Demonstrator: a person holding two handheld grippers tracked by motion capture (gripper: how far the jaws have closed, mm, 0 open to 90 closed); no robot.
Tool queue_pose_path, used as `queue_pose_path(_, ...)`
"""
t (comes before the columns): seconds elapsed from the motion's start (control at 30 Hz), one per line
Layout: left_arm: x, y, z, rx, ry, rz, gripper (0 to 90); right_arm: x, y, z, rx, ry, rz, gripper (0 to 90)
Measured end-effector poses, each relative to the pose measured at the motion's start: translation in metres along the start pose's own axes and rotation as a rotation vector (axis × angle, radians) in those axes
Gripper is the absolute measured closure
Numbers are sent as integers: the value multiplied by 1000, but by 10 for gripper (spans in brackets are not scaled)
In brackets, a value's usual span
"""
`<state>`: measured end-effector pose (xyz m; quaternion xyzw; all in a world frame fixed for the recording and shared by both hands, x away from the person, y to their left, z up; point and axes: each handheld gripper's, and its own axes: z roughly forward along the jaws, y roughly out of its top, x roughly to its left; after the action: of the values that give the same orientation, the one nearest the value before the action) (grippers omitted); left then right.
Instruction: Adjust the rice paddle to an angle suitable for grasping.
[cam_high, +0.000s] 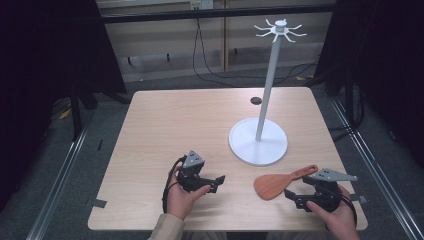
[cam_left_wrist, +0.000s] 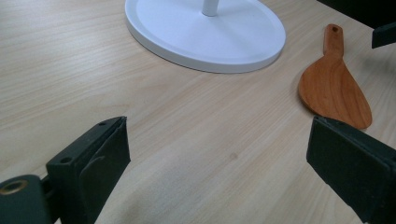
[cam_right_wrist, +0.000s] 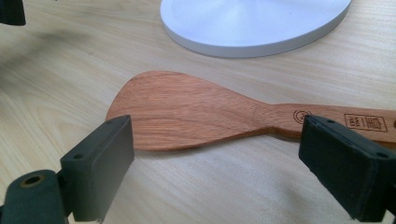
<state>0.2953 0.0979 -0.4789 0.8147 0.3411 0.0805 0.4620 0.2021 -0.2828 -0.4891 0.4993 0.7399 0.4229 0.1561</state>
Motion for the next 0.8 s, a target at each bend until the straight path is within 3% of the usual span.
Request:
queue_pose_path(0.13, 1, -1, 0, 1, -2, -1, 60, -2, 0, 0, 3, -14, -4, 124)
queue_pose_path(0.33, 2, -3, 0, 3, -4, -2, 61, -6, 3, -3, -22, -28, -6, 266)
queue_pose_path(0.53, 0, -4, -1, 11, -5, 11, 62, -6, 8, 1, -29, -43, -29, 676)
queue_pose_path(0.7, 2, -8, -5, 11, 8, 2, 62, -4, 16, 12, -13, -21, -46, 872)
queue_pose_path(0.8, 3, -11, -10, 8, 14, 1, 63, -3, 19, 20, -4, -10, -64, 900)
